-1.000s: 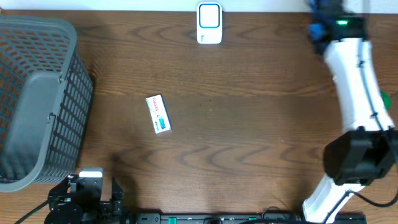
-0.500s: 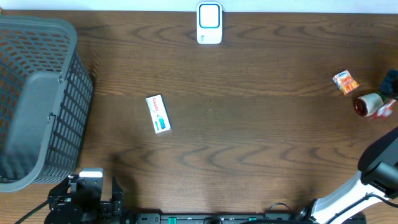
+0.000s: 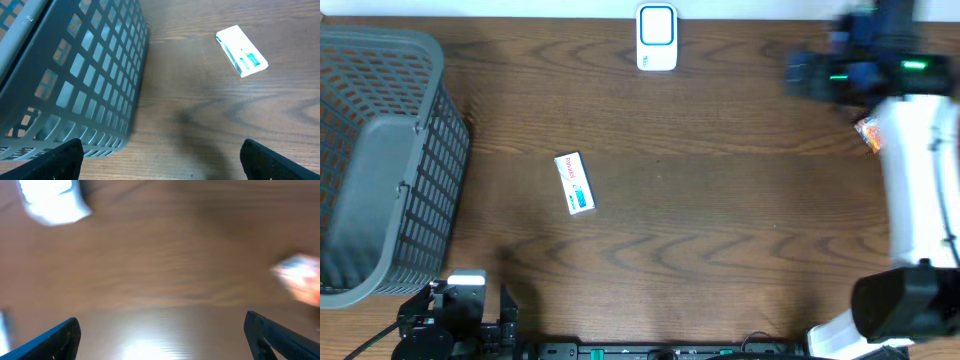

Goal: Scan the item barcode
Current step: 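Move the right gripper to the white Panadol box and grasp it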

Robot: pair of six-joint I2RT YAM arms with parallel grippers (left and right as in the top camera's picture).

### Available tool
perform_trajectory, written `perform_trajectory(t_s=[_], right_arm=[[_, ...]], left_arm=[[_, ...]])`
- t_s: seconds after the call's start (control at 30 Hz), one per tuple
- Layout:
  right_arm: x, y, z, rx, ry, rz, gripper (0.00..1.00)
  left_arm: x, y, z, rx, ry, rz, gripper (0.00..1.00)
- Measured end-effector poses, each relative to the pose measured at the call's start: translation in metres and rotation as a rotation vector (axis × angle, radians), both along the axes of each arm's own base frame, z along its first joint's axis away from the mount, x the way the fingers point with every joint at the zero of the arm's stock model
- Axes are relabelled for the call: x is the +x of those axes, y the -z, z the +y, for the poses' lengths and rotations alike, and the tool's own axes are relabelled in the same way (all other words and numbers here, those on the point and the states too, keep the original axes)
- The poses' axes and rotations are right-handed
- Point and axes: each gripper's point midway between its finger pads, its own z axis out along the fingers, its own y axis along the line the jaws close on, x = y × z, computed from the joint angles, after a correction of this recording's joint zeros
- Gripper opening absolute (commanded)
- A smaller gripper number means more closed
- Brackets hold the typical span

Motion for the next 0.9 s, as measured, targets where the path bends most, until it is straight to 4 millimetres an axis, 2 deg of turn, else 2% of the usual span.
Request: perform_trajectory(t_s=[0.07,0.1,0.13,0.17,0.23,0.27,0.3,0.37,0.4,0.47,0.6,0.7,0.77,0.8,0.9], right_arm=[[-0.01,0.015,0.079,0.019,-0.172,0.037,0.99],[-0.015,0.021,0.103,0.022,-0.226,0.05,0.99],[-0.022,0.033,0.14,0.029,-0.305,0.07,0.99],[-0.028,0.041,0.166,0.032,-0.358,0.079,0.99],[-0.041,0.062,0.212,0.035,-0.453,0.104,0.99],[-0.046,0.069,0.226,0.034,-0.484,0.113,0.99],[-0.06,0.089,0.257,0.03,-0.544,0.144,0.99],[-0.076,0.108,0.281,0.021,-0.596,0.179,0.99],[-0.083,0.118,0.3,0.022,-0.623,0.18,0.99],[-0.095,0.128,0.32,0.026,-0.654,0.182,0.99],[-0.115,0.128,0.352,0.046,-0.691,0.157,0.99],[-0.125,0.134,0.361,0.007,-0.673,0.151,0.99],[-0.128,0.146,0.362,-0.025,-0.651,0.163,0.99],[-0.131,0.163,0.363,-0.05,-0.629,0.189,0.99],[-0.133,0.192,0.363,-0.081,-0.577,0.227,0.99]], left_arm=[[0.0,0.0,0.0,0.0,0.0,0.0,0.99],[0.0,0.0,0.0,0.0,0.0,0.0,0.99],[0.0,0.0,0.0,0.0,0.0,0.0,0.99],[0.0,0.0,0.0,0.0,0.0,0.0,0.99],[0.0,0.0,0.0,0.0,0.0,0.0,0.99],[0.0,0.0,0.0,0.0,0.0,0.0,0.99],[0.0,0.0,0.0,0.0,0.0,0.0,0.99],[0.0,0.0,0.0,0.0,0.0,0.0,0.99],[0.0,0.0,0.0,0.0,0.0,0.0,0.99],[0.0,0.0,0.0,0.0,0.0,0.0,0.99],[0.0,0.0,0.0,0.0,0.0,0.0,0.99],[0.0,0.0,0.0,0.0,0.0,0.0,0.99],[0.0,0.0,0.0,0.0,0.0,0.0,0.99],[0.0,0.0,0.0,0.0,0.0,0.0,0.99],[0.0,0.0,0.0,0.0,0.0,0.0,0.99]])
